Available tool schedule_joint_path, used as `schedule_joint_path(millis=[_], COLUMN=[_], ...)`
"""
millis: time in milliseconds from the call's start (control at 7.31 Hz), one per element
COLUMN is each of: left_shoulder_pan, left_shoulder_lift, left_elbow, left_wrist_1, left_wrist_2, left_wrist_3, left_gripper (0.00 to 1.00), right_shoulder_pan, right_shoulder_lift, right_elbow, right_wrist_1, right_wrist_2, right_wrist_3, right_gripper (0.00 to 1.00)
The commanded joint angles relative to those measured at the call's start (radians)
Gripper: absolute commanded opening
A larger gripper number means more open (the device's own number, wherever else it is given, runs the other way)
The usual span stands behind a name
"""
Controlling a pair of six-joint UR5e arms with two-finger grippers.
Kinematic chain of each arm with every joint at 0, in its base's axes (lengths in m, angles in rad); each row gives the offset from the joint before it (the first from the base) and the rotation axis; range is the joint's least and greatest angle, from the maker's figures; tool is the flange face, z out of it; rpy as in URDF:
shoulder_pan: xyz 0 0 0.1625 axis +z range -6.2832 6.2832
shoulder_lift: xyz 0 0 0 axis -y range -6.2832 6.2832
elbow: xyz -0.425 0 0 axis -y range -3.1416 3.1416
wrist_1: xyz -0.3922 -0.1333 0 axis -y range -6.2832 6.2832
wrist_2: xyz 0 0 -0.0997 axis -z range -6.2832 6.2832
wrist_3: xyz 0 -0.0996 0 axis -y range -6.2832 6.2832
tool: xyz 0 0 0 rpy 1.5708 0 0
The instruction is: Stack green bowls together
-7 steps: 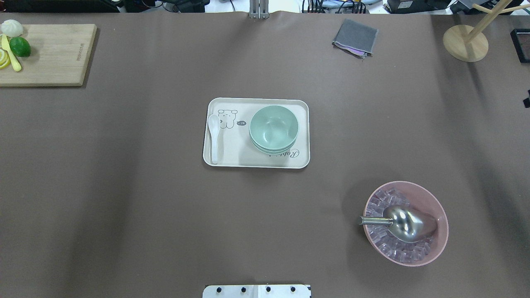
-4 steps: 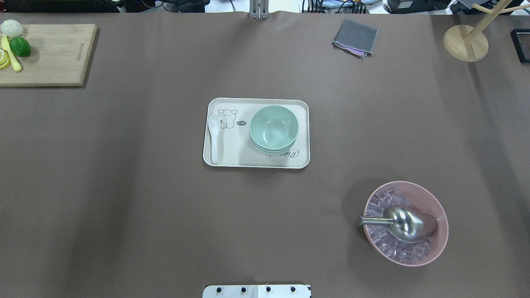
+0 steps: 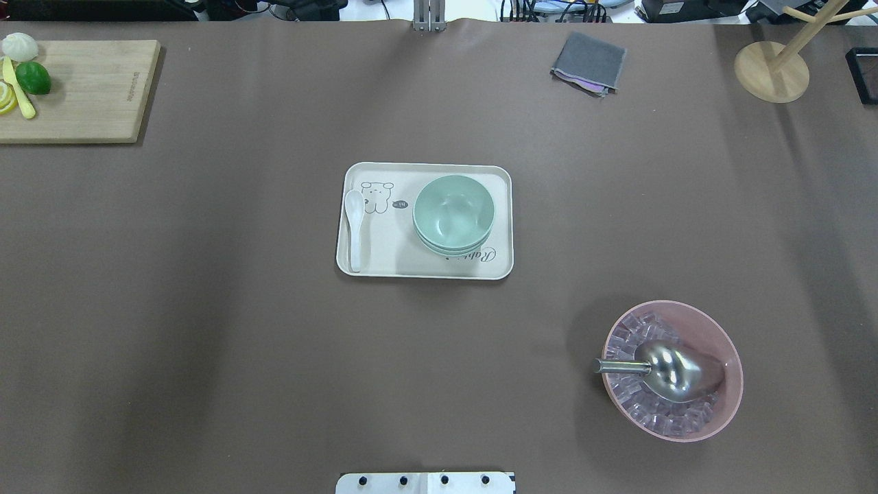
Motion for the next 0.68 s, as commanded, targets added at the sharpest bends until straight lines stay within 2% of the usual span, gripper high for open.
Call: schedule_joint_path(millis=[0,273,547], left_shoulder_pan=[-0.001,-0.001,0.000], left_shoulder_lift=[0.004,0.031,0.027], left_elbow=[-0.032,-0.073,0.012], left_wrist_1=[0.001,-0.025,-0.031], left_wrist_2=[0.002,0.025,0.006], left_wrist_3=[-0.007,-0.001,-0.002], left_gripper=[0.99,0.99,0.99], right_shoulder_pan=[0.001,0.001,0.001], right_shoulder_lift=[0.004,0.005,0.005], right_elbow=[0.006,0.004,0.003], right_wrist_1=[0.000,0.000,0.002], right_wrist_2=[0.006,0.006,0.006], right_wrist_3=[0.000,0.000,-0.002], right_gripper=[1.00,1.00,1.00])
